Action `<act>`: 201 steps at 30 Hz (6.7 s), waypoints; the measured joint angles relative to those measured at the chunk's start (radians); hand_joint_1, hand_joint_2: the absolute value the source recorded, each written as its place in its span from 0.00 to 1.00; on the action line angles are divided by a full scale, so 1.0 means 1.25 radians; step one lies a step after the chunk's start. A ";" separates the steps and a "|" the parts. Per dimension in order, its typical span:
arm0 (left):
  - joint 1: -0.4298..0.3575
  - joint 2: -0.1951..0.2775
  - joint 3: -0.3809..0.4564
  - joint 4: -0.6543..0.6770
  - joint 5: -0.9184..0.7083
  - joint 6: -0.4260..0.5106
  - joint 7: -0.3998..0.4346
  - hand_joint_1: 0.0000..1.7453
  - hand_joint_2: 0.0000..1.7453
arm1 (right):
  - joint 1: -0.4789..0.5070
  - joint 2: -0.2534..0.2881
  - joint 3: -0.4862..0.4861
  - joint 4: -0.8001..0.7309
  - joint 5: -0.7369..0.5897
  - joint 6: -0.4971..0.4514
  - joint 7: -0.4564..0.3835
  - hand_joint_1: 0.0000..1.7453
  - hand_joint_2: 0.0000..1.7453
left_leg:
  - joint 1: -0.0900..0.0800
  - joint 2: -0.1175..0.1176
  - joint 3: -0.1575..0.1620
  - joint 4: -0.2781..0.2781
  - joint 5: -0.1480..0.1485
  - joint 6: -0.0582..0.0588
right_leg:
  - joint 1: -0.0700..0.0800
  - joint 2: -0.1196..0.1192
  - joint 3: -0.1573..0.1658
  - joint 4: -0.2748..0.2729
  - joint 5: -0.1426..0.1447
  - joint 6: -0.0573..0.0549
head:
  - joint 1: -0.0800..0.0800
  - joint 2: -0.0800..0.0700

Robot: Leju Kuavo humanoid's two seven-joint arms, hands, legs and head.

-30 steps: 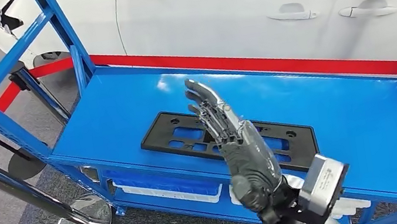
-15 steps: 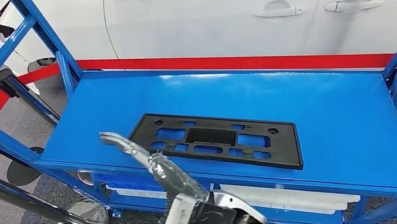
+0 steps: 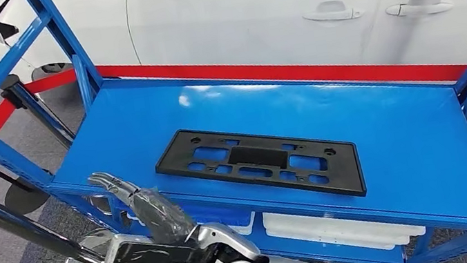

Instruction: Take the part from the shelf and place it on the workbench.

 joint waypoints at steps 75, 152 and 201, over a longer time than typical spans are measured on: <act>0.011 -0.005 -0.016 0.000 0.073 0.010 0.032 0.00 0.00 | -0.184 -0.098 0.089 0.471 0.513 0.075 0.515 1.00 1.00 | 0.005 -0.005 -0.071 0.159 -0.052 -0.028 | 0.003 0.008 0.021 -0.070 0.035 -0.032 | -0.013 0.000; 0.010 0.000 -0.025 0.003 0.143 0.127 -0.004 0.00 1.00 | 0.330 -0.307 -0.237 -0.756 0.100 -0.331 -0.052 1.00 1.00 | 0.000 0.002 -0.047 0.009 0.032 0.010 | -0.008 0.002 0.025 0.065 -0.053 0.019 | -0.012 0.000; -0.001 0.028 -0.042 0.004 0.129 0.108 -0.020 0.00 1.00 | 0.350 -0.330 -0.238 -0.781 0.000 -0.318 -0.088 1.00 1.00 | -0.020 -0.006 0.085 0.019 -0.086 0.014 | -0.002 0.000 -0.049 -0.040 0.075 -0.025 | -0.018 0.000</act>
